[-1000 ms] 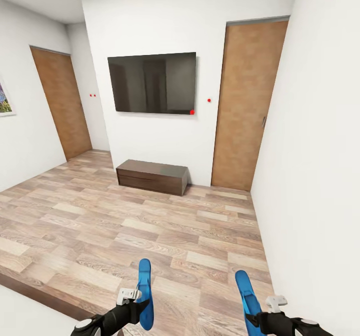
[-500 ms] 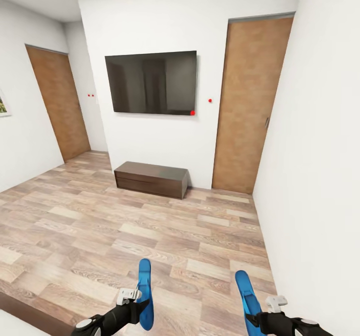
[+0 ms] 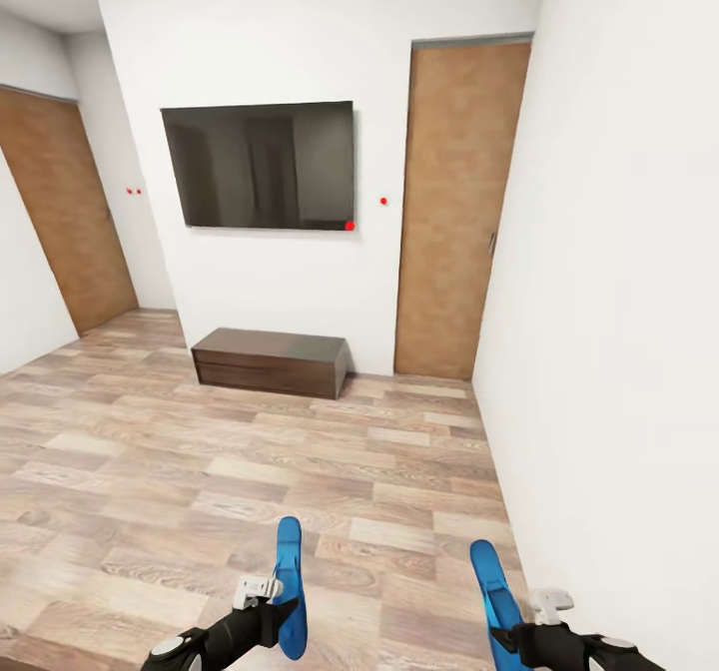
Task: In the bedroom, move the book from the bed onto either nightstand, and place the two sandals side by side next to the bed.
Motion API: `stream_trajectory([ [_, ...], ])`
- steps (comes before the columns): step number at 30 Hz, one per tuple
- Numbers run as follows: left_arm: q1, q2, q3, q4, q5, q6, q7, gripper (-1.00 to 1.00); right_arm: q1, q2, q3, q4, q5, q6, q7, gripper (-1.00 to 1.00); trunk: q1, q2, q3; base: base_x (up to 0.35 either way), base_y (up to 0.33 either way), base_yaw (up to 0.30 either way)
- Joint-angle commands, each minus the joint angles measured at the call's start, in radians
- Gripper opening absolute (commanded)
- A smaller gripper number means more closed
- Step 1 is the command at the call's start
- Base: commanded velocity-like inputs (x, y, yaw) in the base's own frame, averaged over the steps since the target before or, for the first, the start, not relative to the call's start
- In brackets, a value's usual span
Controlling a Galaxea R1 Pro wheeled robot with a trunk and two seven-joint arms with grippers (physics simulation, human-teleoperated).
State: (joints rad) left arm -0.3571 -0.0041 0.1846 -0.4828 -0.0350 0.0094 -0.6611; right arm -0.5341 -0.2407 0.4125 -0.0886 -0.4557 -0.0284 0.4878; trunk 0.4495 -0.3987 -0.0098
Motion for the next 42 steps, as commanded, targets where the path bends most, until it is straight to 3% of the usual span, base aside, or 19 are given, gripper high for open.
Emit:
stream_trajectory([
  [1,0.0,-0.001,0.006,0.0,-0.003,0.001,-0.006,-1.0,-0.001,0.0,0.008,0.001,-0.009,-0.002,0.002,-1.0,0.0,-0.001,-0.001,0.0,0.0,-0.299],
  [11,0.0,-0.001,0.006,0.0,-0.003,0.001,-0.006,-1.0,-0.001,0.0,0.008,0.001,-0.009,-0.002,0.004,-1.0,0.0,-0.001,-0.001,0.0,0.0,-0.259],
  [21,0.0,-0.001,0.006,0.0,-0.003,0.001,-0.006,-1.0,-0.001,0.0,0.008,0.001,-0.009,-0.002,0.002,-1.0,0.0,-0.001,-0.002,0.0,0.0,-0.011],
  [36,0.0,-0.001,0.006,0.0,-0.003,0.001,-0.006,-1.0,-0.001,0.0,0.008,0.001,-0.009,-0.002,0.002,-1.0,0.0,-0.001,-0.024,0.0,0.0,0.0],
  [42,0.0,-0.001,0.006,0.0,-0.003,0.001,-0.006,-1.0,-0.001,0.0,0.008,0.001,-0.009,-0.002,0.002,-1.0,0.0,-0.001,-0.026,0.19,0.0,0.0],
])
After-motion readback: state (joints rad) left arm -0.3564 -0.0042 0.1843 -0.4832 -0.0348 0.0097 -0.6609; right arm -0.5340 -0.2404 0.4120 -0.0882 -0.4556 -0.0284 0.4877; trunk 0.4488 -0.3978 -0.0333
